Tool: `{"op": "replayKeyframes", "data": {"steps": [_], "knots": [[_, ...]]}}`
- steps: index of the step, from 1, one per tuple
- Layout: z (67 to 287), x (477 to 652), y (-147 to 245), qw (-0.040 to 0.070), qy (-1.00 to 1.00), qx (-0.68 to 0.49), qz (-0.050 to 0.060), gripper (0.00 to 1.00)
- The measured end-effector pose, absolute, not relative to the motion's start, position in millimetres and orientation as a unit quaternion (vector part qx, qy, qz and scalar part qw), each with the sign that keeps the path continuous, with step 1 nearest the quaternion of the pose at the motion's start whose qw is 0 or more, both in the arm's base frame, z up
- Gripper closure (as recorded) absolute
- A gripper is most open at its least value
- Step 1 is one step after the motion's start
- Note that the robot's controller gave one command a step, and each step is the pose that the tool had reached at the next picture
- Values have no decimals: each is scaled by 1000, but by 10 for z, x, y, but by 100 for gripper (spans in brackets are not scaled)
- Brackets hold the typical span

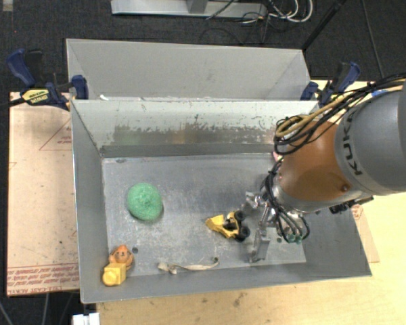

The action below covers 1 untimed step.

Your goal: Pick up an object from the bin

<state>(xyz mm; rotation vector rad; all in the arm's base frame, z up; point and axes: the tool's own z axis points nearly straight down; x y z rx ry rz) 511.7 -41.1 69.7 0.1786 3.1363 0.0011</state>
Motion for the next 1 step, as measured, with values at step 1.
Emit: {"op": "replayKeyframes", "data": {"steps": [1], "knots": [[730, 5266, -21, 1, 997, 74, 0, 0]]}}
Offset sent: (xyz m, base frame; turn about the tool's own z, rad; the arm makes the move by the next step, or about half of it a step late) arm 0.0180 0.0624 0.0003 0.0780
